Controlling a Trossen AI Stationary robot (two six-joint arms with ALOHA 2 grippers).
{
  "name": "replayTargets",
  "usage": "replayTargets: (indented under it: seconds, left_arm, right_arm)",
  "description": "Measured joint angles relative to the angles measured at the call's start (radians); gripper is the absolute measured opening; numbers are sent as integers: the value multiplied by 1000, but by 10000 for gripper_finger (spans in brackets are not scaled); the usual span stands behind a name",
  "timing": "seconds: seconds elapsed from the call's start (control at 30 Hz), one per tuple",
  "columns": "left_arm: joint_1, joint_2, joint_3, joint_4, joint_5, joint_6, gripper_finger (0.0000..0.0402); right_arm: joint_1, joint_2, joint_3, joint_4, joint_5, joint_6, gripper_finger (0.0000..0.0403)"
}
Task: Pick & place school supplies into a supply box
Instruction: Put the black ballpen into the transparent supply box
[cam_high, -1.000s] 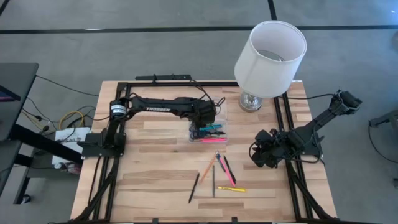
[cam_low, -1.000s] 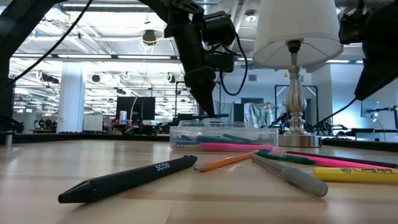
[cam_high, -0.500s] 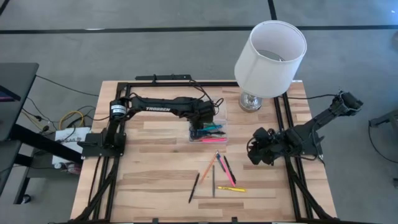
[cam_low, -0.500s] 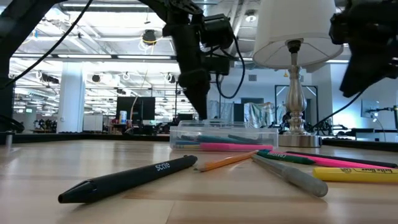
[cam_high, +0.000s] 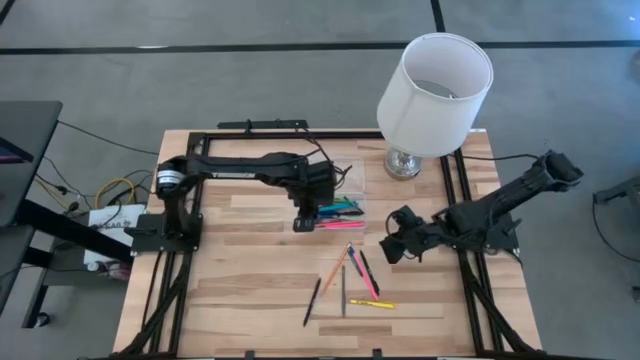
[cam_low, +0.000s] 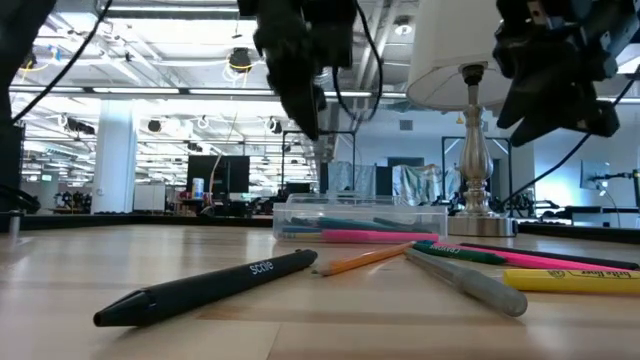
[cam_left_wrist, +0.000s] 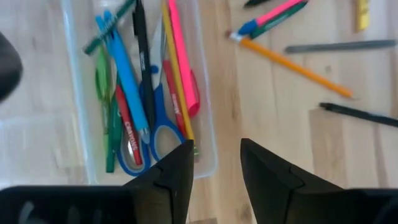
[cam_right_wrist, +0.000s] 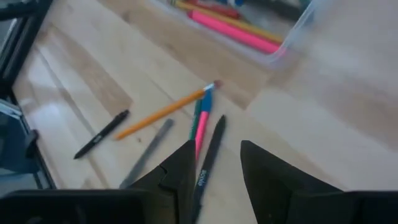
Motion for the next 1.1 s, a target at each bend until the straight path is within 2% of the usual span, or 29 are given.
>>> replayTargets:
  seconds: [0.23, 0.37, 0.57, 0.73, 1.1]
  left_arm:
    - [-1, -112, 0, -16, -9, 30, 126]
    - [5, -161, 0, -40, -58, 60, 126]
    - [32, -207, 0, -62, -65, 61, 126]
    - [47, -217, 0, -90, -65, 64, 126]
    - [48, -223, 0, -103, -62, 64, 126]
  right_arm:
    - [23, 146, 0, 187, -4, 59, 118]
    - [37, 219, 0, 200, -23, 120, 118]
    - [50, 312, 6, 229, -50, 174, 118]
    - [49, 394, 62, 233, -88, 140, 118]
    - [49, 524, 157, 108, -156, 124, 118]
